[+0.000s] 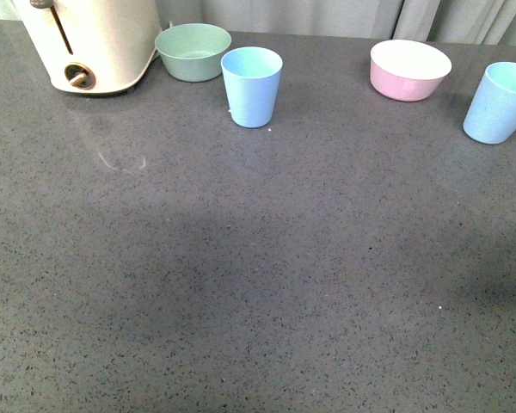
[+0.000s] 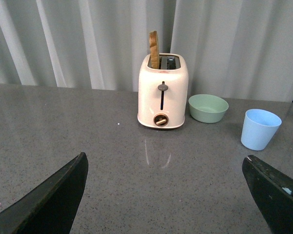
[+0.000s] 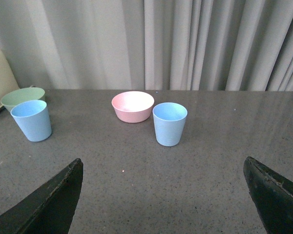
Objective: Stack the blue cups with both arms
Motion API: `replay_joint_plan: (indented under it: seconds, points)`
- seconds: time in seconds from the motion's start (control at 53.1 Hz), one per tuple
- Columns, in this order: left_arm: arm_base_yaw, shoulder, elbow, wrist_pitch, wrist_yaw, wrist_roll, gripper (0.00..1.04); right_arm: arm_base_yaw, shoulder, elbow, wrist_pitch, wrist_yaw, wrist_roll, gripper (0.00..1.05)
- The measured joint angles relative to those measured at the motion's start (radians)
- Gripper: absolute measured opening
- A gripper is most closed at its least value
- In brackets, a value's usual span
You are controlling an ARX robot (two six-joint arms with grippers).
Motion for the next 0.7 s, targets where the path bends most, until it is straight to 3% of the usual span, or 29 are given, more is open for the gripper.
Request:
replay_joint_plan:
  seconds: [0.565,0.64,0.697]
  points:
    - [0.0,0.0,0.0,0.0,0.0,0.0,0.96,0.0,0.0,0.0,0.0,0.0,0.0,0.96]
    - [0.007,0.114,0.085,-0.211,0.074,-0.084,0.96,0.0,0.0,0.0,0.0,0.0,0.0,0.96]
    - [0.007,0.348,0.204,-0.371,0.102,-0.164,0.96,0.0,0.0,0.0,0.0,0.0,0.001,0.96]
